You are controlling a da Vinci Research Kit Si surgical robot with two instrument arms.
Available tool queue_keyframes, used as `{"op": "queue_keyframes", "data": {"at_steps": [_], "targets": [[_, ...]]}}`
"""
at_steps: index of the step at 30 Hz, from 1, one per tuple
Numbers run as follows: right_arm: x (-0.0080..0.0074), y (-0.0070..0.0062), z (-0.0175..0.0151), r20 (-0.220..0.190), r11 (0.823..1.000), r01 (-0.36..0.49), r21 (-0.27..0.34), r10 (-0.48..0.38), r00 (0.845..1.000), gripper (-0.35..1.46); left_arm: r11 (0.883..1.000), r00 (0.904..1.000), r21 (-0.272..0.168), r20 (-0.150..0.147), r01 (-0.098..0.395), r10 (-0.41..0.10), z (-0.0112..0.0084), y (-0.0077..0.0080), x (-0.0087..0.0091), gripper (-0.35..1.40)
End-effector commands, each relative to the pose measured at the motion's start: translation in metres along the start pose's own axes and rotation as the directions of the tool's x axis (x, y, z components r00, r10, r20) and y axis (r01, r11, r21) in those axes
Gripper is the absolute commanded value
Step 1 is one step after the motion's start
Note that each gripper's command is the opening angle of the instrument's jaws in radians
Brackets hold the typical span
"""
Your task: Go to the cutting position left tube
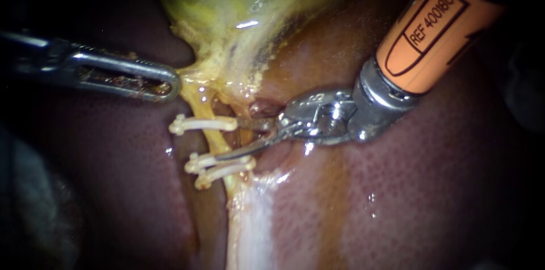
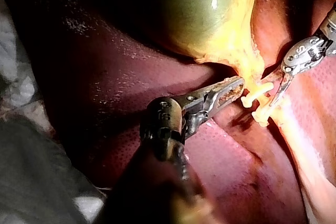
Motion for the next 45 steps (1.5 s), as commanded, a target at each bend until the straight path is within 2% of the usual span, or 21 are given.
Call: {"op": "queue_keyframes", "data": {"at_steps": [1, 3, 13, 23, 40, 45], "targets": [[0.0001, 0.0000, 0.0001, -0.012, 1.000, -0.004, 0.004, 0.004, 1.000, 1.18, 1.000, 1.0000, 0.000, 0.000, 0.000, 0.000, 0.0000, 0.0000, 0.0000, -0.35], [0.0002, 0.0000, 0.0003, -0.043, 1.000, -0.003, 0.022, 0.004, 0.999, 1.18, 1.000, 1.0000, 0.000, 0.000, 0.000, 0.000, 0.0000, 0.0000, 0.0000, -0.35], [0.0004, 0.0001, 0.0012, -0.067, 0.999, -0.013, 0.030, 0.015, 0.998, 1.18, 1.000, 1.0000, 0.003, -0.002, -0.001, 0.001, 0.0002, -0.0001, -0.0001, -0.35], [0.0009, 0.0001, 0.0025, -0.071, 0.999, -0.011, 0.043, 0.014, 0.997, 1.18, 1.000, 1.0000, 0.003, -0.002, -0.001, 0.001, 0.0002, -0.0002, -0.0001, -0.35], [0.0019, 0.0001, 0.0067, -0.065, 0.998, 0.009, 0.062, -0.005, 0.998, 1.23, 1.000, 1.0000, 0.003, -0.002, -0.001, 0.001, 0.0002, -0.0002, -0.0001, -0.35], [0.0022, -0.0001, 0.0071, -0.109, 0.996, 0.007, 0.090, 0.002, 0.994, 1.23, 1.000, 1.0000, 0.003, -0.002, -0.001, 0.001, 0.0002, -0.0002, -0.0001, -0.35]]}}
